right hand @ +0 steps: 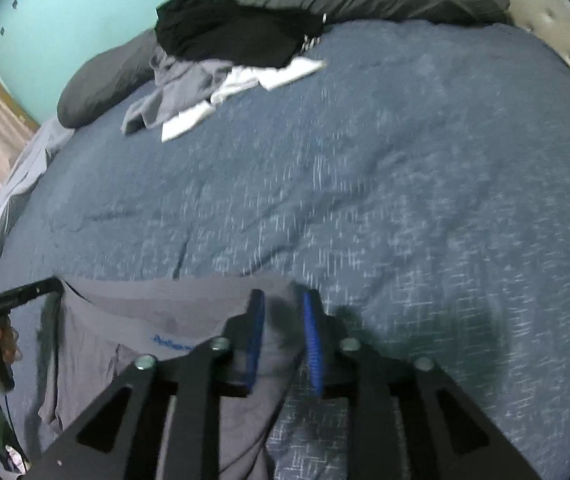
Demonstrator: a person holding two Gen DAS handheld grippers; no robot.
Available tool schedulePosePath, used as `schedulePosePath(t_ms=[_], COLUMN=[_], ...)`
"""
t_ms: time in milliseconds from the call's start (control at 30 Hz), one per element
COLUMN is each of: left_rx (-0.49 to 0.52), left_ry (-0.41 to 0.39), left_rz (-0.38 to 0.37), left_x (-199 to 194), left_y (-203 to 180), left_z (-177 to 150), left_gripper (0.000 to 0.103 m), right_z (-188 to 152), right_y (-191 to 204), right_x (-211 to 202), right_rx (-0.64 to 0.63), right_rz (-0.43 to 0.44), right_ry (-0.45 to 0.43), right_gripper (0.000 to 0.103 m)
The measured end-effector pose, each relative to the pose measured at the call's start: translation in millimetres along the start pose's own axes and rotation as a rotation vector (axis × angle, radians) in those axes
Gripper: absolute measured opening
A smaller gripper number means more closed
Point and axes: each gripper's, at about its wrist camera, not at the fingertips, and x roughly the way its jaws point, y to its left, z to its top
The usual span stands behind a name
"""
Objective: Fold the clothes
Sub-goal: 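Lift the garment by its waistband with both tools, holding it taut, then lower the stretched waistband onto the bed with both tools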
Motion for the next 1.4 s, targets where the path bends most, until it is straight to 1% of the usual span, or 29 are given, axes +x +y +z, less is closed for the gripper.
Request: schedulePosePath(t_ms=[33, 100, 167, 233, 267, 333, 400, 500, 533, 567, 600, 633, 667, 700, 800, 900, 1100, 1167, 1233, 1400], left_rx=[-0.003, -0.009, 0.01, 0.032, 0.039, 0.037, 0.042, 0.054, 0.055, 0.056, 0.056, 0.057, 0.057, 0.058, 0.058, 0.062, 0.031, 0.016, 0.002, -0.038], left_ry=[-0.005, -0.014, -0.018, -0.01, -0.005, 0.0, 0.006, 0.011, 0.011, 0.01, 0.01, 0.009, 0.008, 0.008, -0.004, -0.024, -0.074, -0.068, -0.063, -0.047], left_rz=[-0.005, -0.016, -0.011, 0.006, 0.01, 0.005, 0.005, 0.011, 0.011, 0.01, 0.01, 0.009, 0.009, 0.008, 0.015, 0.009, -0.007, -0.007, 0.009, 0.029], left_x=[-3.0, -9.1, -12.4, -9.8, -7.3, -3.6, 0.4, 5.6, 6.5, 7.4, 8.4, 9.3, 10.2, 11.2, 9.2, 4.2, -8.2, -5.6, 0.0, 9.6], left_y=[-0.2, -0.7, -4.4, -8.4, -9.4, -8.9, -9.0, -9.6, -9.4, -9.3, -9.1, -8.9, -8.7, -8.5, -10.6, -10.2, -7.8, -5.4, -3.4, 6.3], left_z=[-0.1, -0.4, -0.7, -1.0, -0.6, -2.0, -3.9, -6.7, -7.2, -7.6, -8.0, -8.5, -8.9, -9.4, -8.8, -8.1, -3.8, -0.7, 2.5, 3.8], left_gripper=[0.012, 0.02, 0.022, 0.023, 0.023, 0.023, 0.023, 0.023, 0.023, 0.022, 0.022, 0.022, 0.018, 0.011, 0.005, 0.003, 0.003, 0.003, 0.003, 0.003], right_z=[0.5, -0.5, -2.7, -3.2, -3.4, -4.2, -7.1, -10.4, -11.5, -12.1, -12.4, -12.6, -12.6, -12.7, -10.1, -5.7, 2.8, 6.5, 9.2, 16.2], right_y=[2.1, 9.2, 17.5, 24.4, 27.4, 31.6, 35.3, 41.2, 42.8, 43.9, 44.8, 45.9, 46.9, 47.9, 48.3, 45.8, 47.2, 47.8, 47.6, 49.3], right_x=[-3.5, -5.8, -3.6, 3.1, 7.7, 17.9, 23.6, 29.9, 31.1, 32.0, 32.9, 34.0, 34.7, 35.1, 29.3, 19.4, 9.1, 10.0, 14.1, 34.5], right_rx=[-0.011, -0.047, -0.088, -0.116, -0.121, -0.122, -0.133, -0.173, -0.186, -0.195, -0.203, -0.212, -0.22, -0.226, -0.227, -0.219, -0.215, -0.209, -0.198, -0.167], right_rz=[0.0, 0.018, 0.016, 0.012, 0.005, -0.001, -0.008, -0.044, -0.049, -0.051, -0.051, -0.052, -0.053, -0.052, -0.053, -0.041, -0.026, -0.024, -0.024, -0.027], right_ry=[-0.007, 0.009, 0.032, 0.065, 0.082, 0.113, 0.124, 0.129, 0.127, 0.124, 0.123, 0.125, 0.124, 0.123, 0.091, 0.054, 0.01, 0.005, 0.008, 0.031], right_gripper=[0.025, 0.025, 0.025, 0.027, 0.03, 0.032, 0.032, 0.032, 0.03, 0.019, 0.011, 0.01, 0.005, 0.004, 0.003, 0.003, 0.003, 0.003, 0.003, 0.003])
